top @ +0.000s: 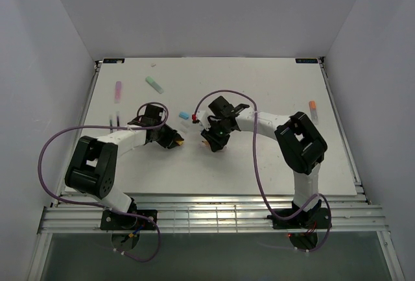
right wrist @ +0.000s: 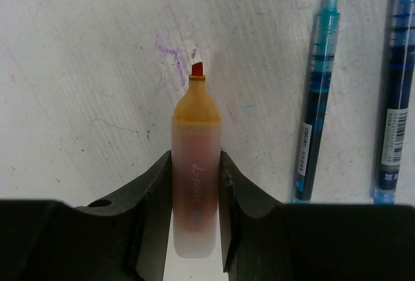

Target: Open the pen caps

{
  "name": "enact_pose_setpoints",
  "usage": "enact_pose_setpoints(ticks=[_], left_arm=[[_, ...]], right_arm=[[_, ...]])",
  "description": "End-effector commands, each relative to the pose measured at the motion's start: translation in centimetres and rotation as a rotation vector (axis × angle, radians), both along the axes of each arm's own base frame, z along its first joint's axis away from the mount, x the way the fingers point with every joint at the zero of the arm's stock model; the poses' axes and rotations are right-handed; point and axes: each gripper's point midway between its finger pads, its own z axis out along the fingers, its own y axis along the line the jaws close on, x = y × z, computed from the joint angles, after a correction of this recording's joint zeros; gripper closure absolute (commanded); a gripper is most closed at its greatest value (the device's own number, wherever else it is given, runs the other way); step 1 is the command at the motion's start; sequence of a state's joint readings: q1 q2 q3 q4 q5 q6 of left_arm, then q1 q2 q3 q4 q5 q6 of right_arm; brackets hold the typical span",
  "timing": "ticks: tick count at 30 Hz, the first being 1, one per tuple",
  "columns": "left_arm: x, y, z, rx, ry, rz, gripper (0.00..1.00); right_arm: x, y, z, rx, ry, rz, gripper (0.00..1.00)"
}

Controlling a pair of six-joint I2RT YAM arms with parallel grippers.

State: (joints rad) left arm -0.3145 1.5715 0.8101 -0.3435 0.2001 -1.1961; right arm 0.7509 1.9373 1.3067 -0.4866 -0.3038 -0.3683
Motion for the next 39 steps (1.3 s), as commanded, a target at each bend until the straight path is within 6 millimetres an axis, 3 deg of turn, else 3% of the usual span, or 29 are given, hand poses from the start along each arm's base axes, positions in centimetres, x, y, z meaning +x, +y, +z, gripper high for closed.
enact_pose_setpoints(ticks=[1, 7, 23, 39], left_arm=[[2.3, -1.0, 2.7, -0.063, -0.185, -0.024, 0.86], [2.5, -1.1, 1.7, -0.068, -0.201, -0.036, 0.86], [1.9, -1.0, -1.0, -0.096, -0.184, -0.010, 0.83], [2.0, 0.8, -2.6, -0.108, -0.151, 0.070, 0.61]], right_arm=[[1.4, 1.3, 0.5, 0.032, -0.044, 0.030, 0.92], [2.4, 1.5, -0.6, 0.001, -0.062, 0.047, 0.92], [5.8, -1.0, -2.2, -0.106, -0.139, 0.006, 0.92], [4.5, -1.0, -3.0, -0.086, -0.082, 0.040, 0.79]])
